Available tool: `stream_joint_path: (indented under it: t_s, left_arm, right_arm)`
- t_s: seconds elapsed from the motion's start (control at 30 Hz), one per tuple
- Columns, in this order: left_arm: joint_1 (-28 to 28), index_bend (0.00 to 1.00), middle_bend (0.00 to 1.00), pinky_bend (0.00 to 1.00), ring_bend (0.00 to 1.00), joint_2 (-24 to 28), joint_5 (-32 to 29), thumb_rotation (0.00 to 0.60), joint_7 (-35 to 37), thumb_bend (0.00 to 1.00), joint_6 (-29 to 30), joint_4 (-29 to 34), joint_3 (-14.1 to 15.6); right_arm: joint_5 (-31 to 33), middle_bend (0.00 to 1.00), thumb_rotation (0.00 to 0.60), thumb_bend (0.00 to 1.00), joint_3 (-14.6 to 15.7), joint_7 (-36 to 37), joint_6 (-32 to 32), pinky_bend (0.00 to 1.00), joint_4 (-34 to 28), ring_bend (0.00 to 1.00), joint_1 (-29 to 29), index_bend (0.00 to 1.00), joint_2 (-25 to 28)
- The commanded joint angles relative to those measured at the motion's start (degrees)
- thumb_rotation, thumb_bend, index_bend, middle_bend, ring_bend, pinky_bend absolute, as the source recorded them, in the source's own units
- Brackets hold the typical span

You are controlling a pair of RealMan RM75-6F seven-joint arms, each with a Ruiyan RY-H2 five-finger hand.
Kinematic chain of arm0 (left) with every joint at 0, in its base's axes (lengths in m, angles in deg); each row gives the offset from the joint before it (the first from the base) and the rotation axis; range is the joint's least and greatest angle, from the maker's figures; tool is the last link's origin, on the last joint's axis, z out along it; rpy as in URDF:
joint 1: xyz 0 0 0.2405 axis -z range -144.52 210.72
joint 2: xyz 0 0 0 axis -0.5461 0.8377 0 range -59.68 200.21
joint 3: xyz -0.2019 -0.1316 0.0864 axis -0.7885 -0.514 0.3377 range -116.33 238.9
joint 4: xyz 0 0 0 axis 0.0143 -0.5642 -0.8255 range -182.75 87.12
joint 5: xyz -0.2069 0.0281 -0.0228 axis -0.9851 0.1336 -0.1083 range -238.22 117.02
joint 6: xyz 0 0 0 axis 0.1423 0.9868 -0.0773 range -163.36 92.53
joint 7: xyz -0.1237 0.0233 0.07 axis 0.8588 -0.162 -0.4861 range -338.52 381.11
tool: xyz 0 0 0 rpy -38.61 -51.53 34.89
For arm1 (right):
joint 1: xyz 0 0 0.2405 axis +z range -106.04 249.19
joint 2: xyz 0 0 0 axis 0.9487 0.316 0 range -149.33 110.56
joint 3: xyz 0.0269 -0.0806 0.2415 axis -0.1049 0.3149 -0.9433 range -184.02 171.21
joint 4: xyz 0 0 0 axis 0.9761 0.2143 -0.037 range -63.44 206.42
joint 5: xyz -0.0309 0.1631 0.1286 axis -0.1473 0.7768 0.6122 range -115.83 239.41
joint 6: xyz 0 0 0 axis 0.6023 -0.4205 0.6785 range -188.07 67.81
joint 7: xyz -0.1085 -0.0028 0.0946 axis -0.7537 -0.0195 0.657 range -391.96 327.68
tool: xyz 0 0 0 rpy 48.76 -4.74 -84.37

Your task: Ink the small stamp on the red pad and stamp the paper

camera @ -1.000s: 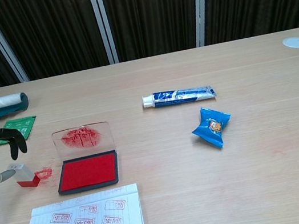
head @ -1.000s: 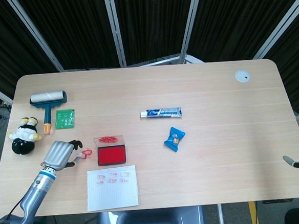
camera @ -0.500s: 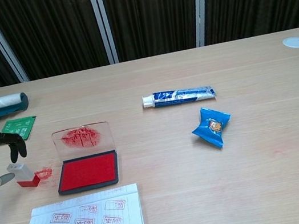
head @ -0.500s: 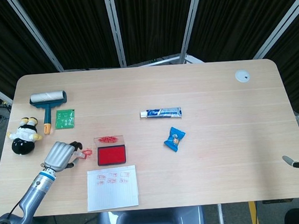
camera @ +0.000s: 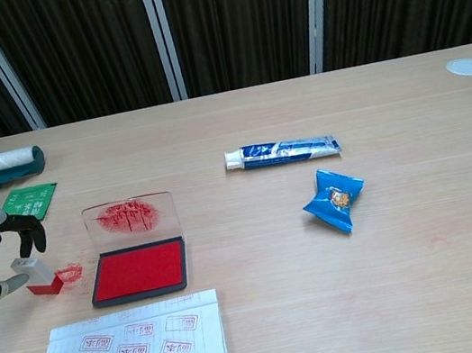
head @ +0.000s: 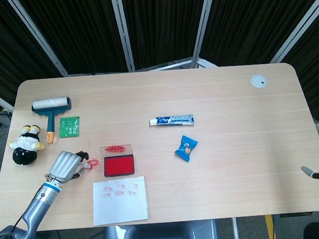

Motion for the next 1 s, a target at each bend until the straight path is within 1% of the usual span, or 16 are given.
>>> stream_joint_path:
  t_s: [0.03,0.27,0.53,0.63,0.8,1.0]
  left_arm:
    - [0.1,0.45,0.48,0.85,0.86,-0.3,-0.1,0.600,0.0,0.29,0.0,-0.7,0.1]
    - [0.3,0.45,0.48,0.85,0.86,-0.9,-0.2,0.600,0.4,0.32,0.1,-1.7,0.5]
    - [0.4,0.50,0.50,0.85,0.86,-0.9,-0.2,0.600,0.2,0.34,0.1,-1.8,0.9]
    - [0.4,0.51,0.51,0.85,0.86,-0.7,-0.3,0.600,0.4,0.37,0.1,-1.2,1.0]
    - [0.7,0.51,0.51,0.85,0.86,0.8,-0.2,0.600,0.4,0.41,0.8,1.6,0.8]
    - [1.6,0.53,0.52,0.85,0.86,4.5,0.0,0.600,0.3,0.44,1.4,8.9,0.1]
  right_arm:
    - [0.0,0.00,0.600,0.00,0.0,0.0,0.0,0.00,0.0,0.00,0.0,0.00,0.0]
    - [0.3,0.00,0.600,0.00,-0.1,-0.2,-0.2,0.00,0.1,0.00,0.1,0.00,-0.1]
    - [0.4,0.00,0.600,0.00,-0.1,0.0,-0.3,0.00,0.2,0.00,0.1,0.00,-0.1]
    - [0.4,0.00,0.600,0.00,-0.1,0.1,-0.3,0.00,0.2,0.00,0.1,0.00,-0.1]
    - [0.4,0.00,0.600,0.00,-0.1,0.2,-0.3,0.00,0.2,0.00,0.1,0.00,-0.1]
    - [0.6,0.00,0.600,0.00,-0.2,0.7,-0.3,0.00,0.2,0.00,0.0,0.00,0.1]
